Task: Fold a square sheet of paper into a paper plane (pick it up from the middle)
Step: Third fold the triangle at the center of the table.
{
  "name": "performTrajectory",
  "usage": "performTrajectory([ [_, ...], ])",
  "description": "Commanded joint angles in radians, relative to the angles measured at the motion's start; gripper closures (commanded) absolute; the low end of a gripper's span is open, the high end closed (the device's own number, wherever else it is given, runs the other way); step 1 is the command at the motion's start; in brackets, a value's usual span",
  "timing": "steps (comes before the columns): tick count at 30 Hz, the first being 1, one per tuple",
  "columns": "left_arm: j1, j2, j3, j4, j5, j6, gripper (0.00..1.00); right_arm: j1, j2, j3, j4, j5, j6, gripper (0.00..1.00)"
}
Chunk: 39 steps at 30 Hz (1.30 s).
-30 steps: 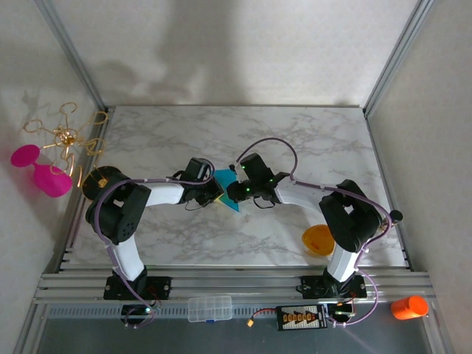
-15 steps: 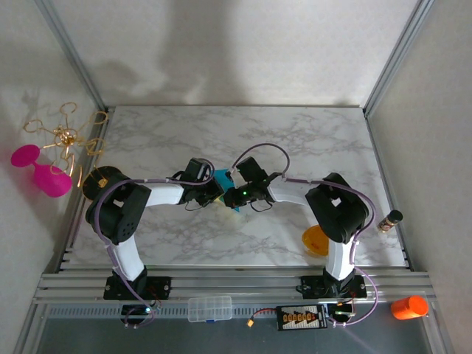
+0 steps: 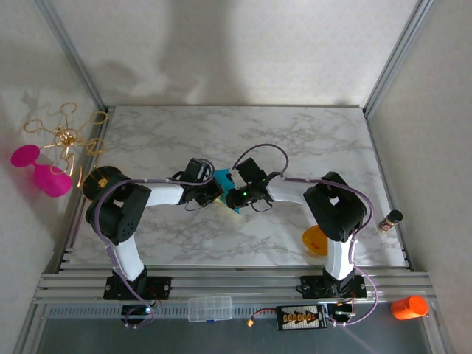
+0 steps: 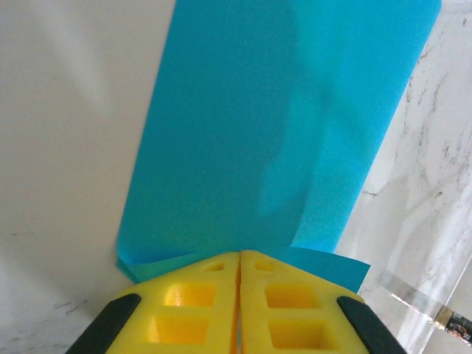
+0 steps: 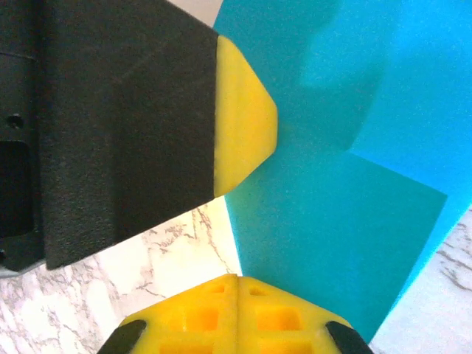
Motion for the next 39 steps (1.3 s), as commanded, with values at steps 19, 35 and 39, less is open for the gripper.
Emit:
performTrajectory([
  [19, 0.004, 0.036, -0.043, -0.112, -0.068, 0.026, 0.91, -0.001, 0.041, 0.015, -0.043, 0.051, -0.026, 1.0],
  [35, 0.012, 0.042, -0.042, -0.125, -0.084, 0.04, 0.91, -0.004, -0.02, -0.025, -0.114, 0.001, -0.055, 1.0],
  [39, 0.012, 0.04, -0.042, -0.123, -0.083, 0.04, 0.91, -0.003, -0.03, -0.027, -0.122, -0.009, -0.056, 1.0],
])
